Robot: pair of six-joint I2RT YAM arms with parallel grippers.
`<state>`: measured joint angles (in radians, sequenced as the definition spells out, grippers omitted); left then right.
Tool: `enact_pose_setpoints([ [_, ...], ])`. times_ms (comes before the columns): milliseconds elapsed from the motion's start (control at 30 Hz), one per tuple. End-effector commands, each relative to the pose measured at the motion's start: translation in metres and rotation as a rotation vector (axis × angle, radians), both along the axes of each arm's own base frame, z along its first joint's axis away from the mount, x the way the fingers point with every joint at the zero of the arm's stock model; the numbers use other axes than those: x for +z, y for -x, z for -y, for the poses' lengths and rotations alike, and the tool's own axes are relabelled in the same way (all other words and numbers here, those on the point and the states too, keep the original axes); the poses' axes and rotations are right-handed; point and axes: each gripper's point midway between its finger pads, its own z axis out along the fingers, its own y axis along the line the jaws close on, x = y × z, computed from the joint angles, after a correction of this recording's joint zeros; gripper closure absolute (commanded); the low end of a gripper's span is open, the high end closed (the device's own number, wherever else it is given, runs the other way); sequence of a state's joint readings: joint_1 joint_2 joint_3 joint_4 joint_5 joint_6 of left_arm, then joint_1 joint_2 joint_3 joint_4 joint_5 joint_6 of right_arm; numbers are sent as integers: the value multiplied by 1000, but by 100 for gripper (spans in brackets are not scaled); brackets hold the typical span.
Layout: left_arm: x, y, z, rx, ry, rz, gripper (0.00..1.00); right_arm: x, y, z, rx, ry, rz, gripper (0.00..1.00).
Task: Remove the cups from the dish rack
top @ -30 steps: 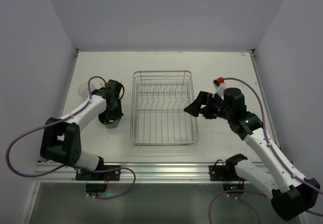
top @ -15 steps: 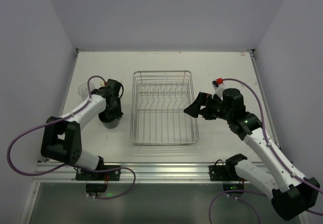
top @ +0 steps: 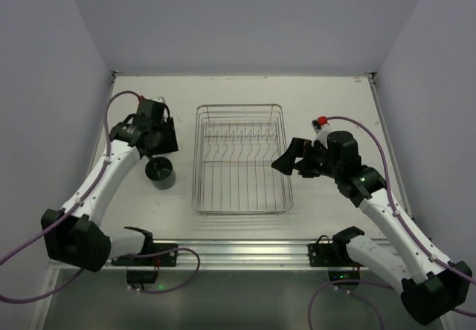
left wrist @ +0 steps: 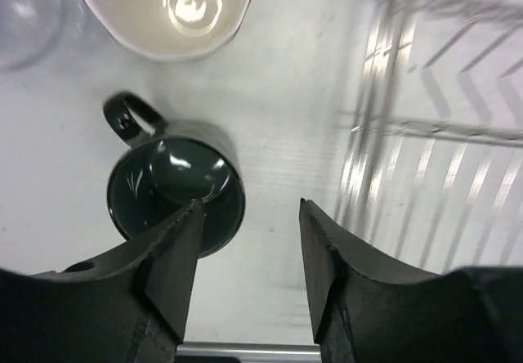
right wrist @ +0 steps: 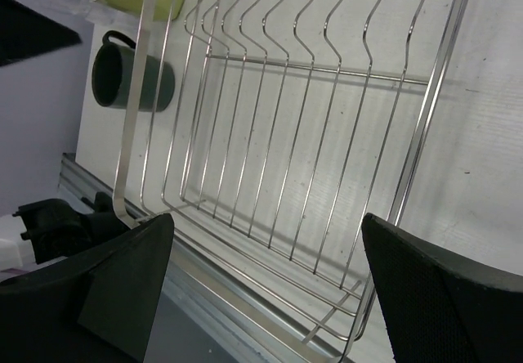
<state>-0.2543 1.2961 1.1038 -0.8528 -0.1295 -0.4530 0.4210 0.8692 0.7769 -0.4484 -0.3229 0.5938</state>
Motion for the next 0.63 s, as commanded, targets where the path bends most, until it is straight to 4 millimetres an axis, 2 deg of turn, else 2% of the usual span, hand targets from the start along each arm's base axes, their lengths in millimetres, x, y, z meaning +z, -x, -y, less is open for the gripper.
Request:
enact_pose_setpoints([
  [0,83,-4,3,-10,72,206,42,11,-2,5,6,35,76,1],
  [67,115,1,16,-66,158,299,38,8,0,5,16,40,82,1],
  [100,138,6,33,-137,254,375,34,10,0,6,18,40,98,1],
  [200,158,10,60,-243,400,484,29,5,5,6,29,29,104,1],
  [233,169,20,75,-314,486,514,27,7,7,8,23,20,122,1],
  [300,179,21,90,-384,566,586,27,-4,10,10,16,25,112,1],
  [333,166,29,97,-406,621,556,26,-7,11,10,15,22,112,1],
  [400,167,31,105,-439,678,586,25,-16,15,13,11,30,100,1],
  [433,154,37,108,-449,698,564,25,-19,16,14,12,35,92,1],
  [600,146,44,110,-457,745,594,23,-36,16,27,-64,77,61,1],
])
